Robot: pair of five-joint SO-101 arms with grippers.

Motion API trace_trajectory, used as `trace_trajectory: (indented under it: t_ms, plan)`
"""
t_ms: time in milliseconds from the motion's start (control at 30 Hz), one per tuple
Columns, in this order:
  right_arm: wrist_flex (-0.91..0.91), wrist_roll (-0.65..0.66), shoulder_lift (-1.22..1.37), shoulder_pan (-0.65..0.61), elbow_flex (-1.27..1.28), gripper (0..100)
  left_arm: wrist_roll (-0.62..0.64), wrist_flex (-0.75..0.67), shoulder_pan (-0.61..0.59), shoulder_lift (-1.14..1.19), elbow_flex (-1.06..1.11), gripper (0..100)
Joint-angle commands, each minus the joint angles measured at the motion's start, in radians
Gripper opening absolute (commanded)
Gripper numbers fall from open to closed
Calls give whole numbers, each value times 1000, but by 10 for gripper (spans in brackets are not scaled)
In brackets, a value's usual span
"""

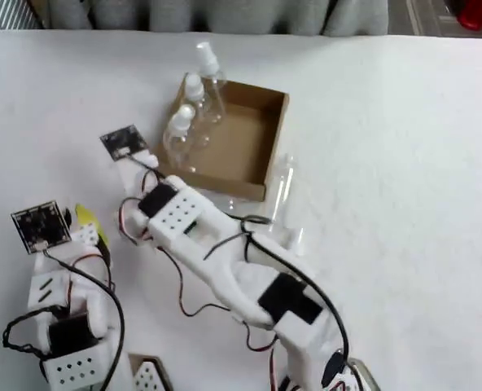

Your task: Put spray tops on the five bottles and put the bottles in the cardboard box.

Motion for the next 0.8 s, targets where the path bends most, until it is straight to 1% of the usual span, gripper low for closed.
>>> trace_trajectory:
  t_ms: [0, 67, 133, 233, 300, 433, 533, 667, 733, 767]
  plan:
    - [15, -6, -13, -7, -72, 235, 14, 6, -12, -16, -69, 72]
    - [77, -5, -30, -7, -98, 263, 14, 6, -12, -16, -69, 72]
    - [165, 2, -64, -1, -140, 265, 14, 6, -12, -16, -69, 72]
    - [300, 80, -139, 33, -209, 265, 14, 6, -12, -16, -69, 72]
    - [386, 112, -197, 77, -233, 265, 14, 6, -12, -16, -69, 72]
    - [539, 120, -295, 199, -236, 265, 14, 6, -12, -16, -68, 72]
    - [647, 121, -346, 292, -226, 221, 14, 6, -12, -16, -68, 72]
    - [682, 123, -412, 420, -117, 127, 14, 6, -12, -16, -69, 72]
    - [651, 141, -444, 481, -12, 116, 14, 6, -12, -16, -69, 72]
    - [625, 173, -461, 506, 51, 117, 12, 6, -12, -16, -69, 72]
